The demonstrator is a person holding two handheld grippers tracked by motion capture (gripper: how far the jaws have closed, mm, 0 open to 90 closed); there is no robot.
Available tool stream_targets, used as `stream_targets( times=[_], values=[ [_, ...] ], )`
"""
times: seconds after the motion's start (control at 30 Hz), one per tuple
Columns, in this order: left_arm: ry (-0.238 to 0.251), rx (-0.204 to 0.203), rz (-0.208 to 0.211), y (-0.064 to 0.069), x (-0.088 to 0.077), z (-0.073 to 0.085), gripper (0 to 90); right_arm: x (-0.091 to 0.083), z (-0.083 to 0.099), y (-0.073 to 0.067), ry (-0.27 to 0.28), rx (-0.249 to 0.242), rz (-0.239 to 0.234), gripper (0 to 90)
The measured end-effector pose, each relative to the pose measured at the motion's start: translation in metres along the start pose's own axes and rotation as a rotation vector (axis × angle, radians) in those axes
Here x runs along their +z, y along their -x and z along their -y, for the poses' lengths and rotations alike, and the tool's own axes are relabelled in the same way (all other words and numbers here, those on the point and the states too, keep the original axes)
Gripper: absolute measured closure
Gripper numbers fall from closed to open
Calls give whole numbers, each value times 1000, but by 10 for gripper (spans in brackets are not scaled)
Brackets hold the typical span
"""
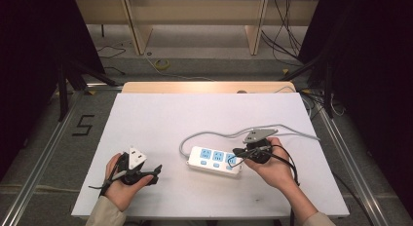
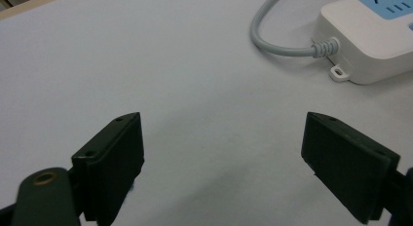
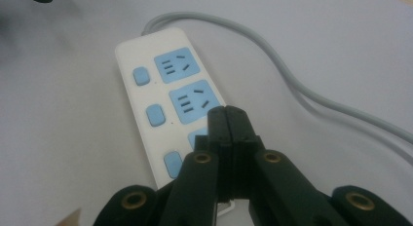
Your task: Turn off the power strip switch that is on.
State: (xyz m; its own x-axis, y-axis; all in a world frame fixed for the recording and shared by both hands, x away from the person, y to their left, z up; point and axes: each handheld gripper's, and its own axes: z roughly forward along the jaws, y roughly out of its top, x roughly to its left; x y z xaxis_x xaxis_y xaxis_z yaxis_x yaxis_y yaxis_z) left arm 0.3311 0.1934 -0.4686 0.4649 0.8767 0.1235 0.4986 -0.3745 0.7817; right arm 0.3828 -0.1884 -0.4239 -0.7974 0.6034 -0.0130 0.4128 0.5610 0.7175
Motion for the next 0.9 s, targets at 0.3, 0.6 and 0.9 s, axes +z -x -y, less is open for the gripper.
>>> stream_targets(
  times=[0.3, 0.6, 0.9],
  values=[
    [-1, 1, 1, 0, 0, 0, 153, 2, -1, -2, -11, -7, -7, 900],
    [0, 0, 0, 0, 0, 0, 154, 3, -3, -4, -23, -15, -20, 900],
    [0, 1, 1, 0, 0, 0, 154, 5, -4, -5, -47, -24, -31, 900]
  ],
)
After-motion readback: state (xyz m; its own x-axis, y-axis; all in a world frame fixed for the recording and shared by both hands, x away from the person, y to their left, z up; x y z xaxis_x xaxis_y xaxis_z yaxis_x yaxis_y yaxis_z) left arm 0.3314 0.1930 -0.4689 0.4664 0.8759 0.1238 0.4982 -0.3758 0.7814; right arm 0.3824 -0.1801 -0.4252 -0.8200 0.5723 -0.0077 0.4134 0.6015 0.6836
